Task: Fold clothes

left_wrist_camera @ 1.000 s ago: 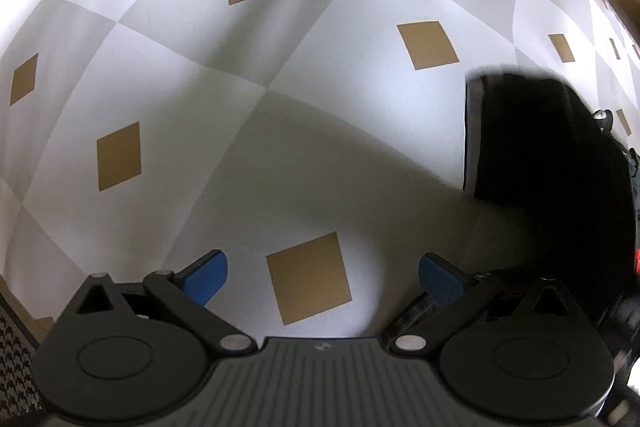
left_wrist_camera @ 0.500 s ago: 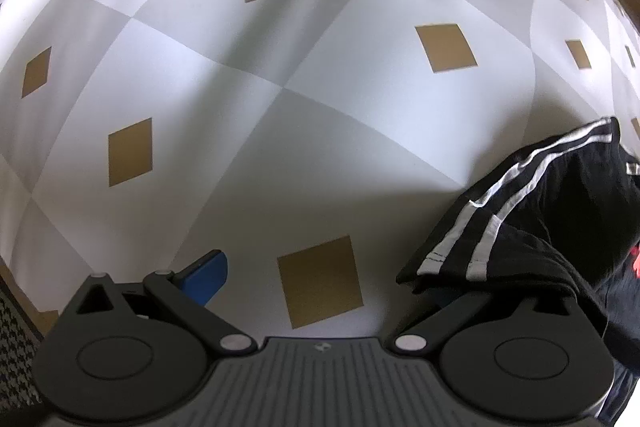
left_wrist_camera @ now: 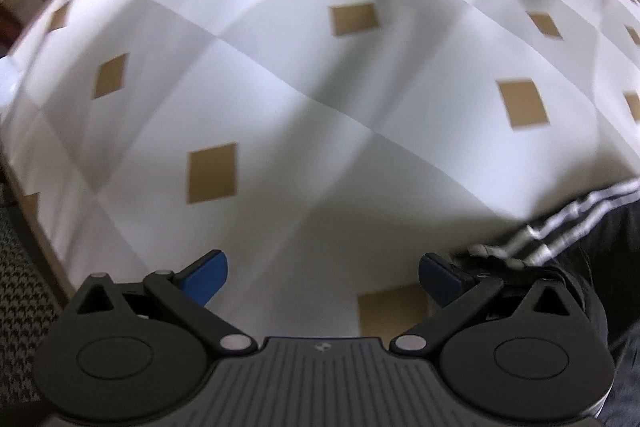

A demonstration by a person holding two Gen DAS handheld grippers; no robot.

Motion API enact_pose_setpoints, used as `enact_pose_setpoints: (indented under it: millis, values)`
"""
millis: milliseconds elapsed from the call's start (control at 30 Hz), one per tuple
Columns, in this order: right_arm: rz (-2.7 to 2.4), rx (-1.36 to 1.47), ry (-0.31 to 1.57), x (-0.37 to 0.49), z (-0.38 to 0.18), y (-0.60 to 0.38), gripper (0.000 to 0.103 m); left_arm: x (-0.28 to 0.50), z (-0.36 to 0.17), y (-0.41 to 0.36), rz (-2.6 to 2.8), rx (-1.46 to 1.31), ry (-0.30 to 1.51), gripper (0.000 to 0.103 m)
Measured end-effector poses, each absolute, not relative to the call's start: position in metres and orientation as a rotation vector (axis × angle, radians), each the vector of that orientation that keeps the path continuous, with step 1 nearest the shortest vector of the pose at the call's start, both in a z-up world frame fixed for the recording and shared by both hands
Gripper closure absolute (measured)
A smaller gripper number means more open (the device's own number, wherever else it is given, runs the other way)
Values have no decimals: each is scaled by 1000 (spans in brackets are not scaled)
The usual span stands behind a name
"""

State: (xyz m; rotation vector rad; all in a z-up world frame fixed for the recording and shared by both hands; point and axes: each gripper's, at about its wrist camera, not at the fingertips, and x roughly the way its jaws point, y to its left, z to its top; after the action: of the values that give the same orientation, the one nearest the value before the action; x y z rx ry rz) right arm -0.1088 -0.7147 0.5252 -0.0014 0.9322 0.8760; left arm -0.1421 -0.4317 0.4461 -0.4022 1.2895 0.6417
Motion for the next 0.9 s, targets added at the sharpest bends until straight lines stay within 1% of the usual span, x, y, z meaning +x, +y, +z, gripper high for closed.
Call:
enact_pose_setpoints:
  millis: [267,533,833,900]
  values:
    - [632,-92,967,-85,492,-690,43,-139,458,-424,664,-396,1218,0]
    - [602,-196,994,-79,466,-666,43,-136,448,-441,567,-398,1298,0]
    - [557,-263,1071,-71,437,-645,43,-137,444,-440,568,-419,1317,0]
    - [547,-264,1060,-70,432,-644,41,-137,444,-439,567,-429,1319,0]
